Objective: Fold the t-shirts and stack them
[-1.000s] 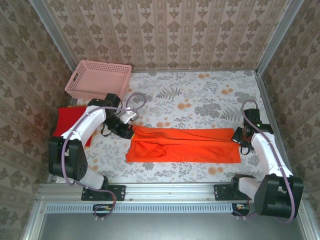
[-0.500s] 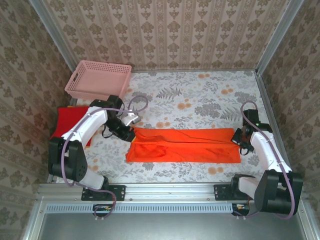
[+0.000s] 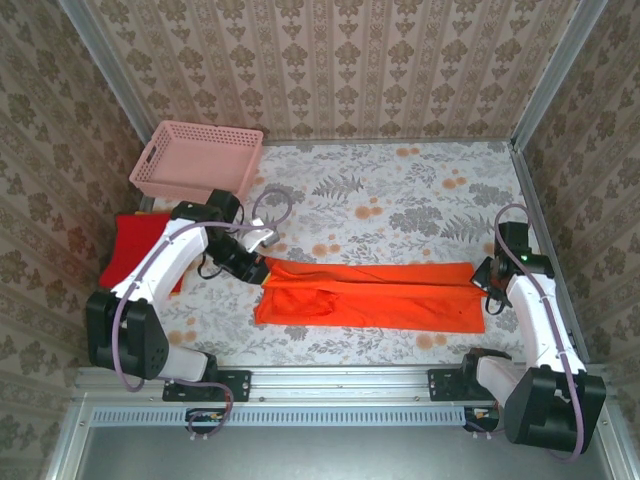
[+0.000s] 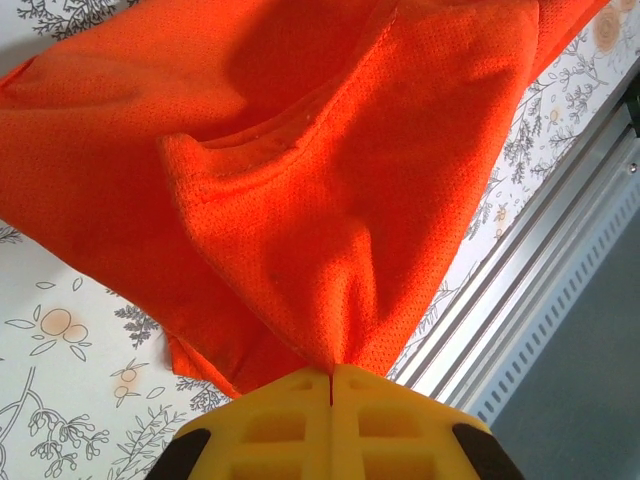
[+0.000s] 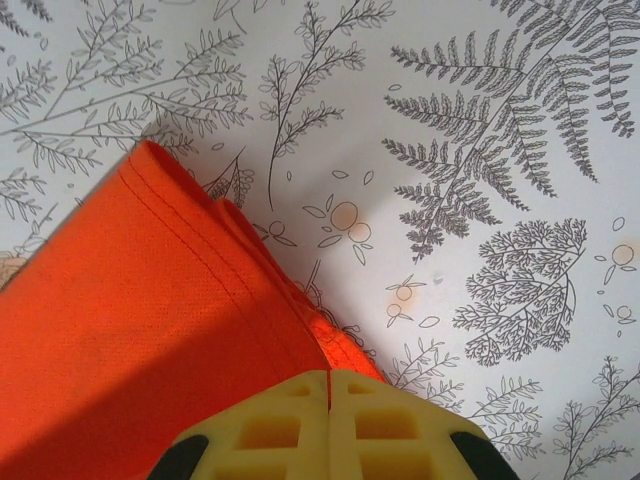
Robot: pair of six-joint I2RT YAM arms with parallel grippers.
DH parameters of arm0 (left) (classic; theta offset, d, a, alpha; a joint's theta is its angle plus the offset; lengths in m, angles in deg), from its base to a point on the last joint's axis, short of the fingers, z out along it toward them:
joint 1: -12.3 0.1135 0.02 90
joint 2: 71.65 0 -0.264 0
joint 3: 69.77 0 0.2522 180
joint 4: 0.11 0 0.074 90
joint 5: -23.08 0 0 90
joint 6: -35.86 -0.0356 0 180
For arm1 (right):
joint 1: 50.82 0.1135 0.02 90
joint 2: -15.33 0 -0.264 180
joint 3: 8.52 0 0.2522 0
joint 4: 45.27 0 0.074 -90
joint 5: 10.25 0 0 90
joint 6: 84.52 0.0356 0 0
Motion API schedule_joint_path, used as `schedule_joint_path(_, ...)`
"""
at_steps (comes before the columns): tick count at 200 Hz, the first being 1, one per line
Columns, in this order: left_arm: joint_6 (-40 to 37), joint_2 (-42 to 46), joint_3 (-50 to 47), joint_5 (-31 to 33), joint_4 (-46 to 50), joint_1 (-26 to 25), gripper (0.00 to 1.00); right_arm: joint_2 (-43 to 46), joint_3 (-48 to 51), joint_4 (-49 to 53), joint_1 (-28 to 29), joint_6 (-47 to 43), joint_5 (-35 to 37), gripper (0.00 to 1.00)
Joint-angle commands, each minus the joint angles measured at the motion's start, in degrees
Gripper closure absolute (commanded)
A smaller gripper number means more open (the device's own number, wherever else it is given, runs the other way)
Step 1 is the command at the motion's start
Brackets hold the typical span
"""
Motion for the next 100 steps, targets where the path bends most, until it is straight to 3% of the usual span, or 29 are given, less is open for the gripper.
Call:
schedule_joint_path(1, -1.13, -0.11, -0.26, -1.17, 1.79, -0.64, 1.0, 0.81, 1.83, 1.56, -0.52, 2.82, 1.6, 1.0)
schedule_joint_path(61, -1.18, -7.58, -0.06, -1.0, 1.92, -1.8, 1.0, -0.52, 4.07, -0.21, -0.51, 5.07, -0.51, 1.0)
schedule_joint_path(100, -0.74, -10.97, -0.04, -0.34, 1.82, -1.79, 0.98, -0.74, 8.45, -3.25, -0.52, 11.14, -4.83, 1.0)
